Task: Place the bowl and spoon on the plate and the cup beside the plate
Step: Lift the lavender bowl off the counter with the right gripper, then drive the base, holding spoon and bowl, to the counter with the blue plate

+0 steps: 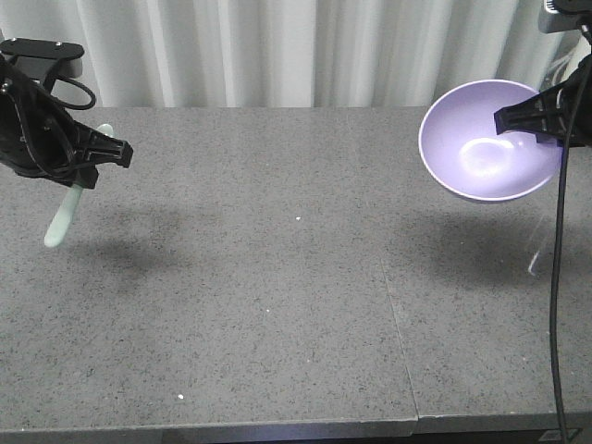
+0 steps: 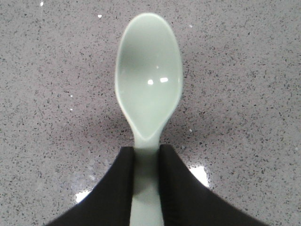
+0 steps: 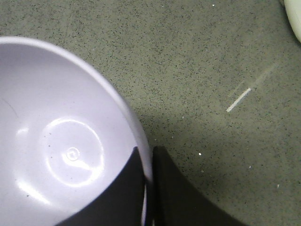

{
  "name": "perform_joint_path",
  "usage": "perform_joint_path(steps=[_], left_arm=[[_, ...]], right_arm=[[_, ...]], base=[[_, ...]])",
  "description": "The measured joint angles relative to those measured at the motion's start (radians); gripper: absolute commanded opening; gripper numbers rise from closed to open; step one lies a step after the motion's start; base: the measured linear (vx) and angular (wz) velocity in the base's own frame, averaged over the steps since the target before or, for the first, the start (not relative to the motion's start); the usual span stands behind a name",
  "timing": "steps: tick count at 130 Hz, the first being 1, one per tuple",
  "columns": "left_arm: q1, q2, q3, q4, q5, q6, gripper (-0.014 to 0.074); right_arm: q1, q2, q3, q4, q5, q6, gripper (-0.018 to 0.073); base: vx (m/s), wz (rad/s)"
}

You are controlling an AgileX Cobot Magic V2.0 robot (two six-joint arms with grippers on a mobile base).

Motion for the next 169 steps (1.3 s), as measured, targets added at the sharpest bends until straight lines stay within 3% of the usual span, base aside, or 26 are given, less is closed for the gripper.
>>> perform_joint_path(steps=[169], left_arm=[[0.000, 0.000, 0.000, 0.003, 0.000, 0.000, -0.0008]], right_arm=[[0.000, 0.000, 0.000, 0.009, 0.009, 0.009, -0.0001]], base=[[0.00, -0.03]])
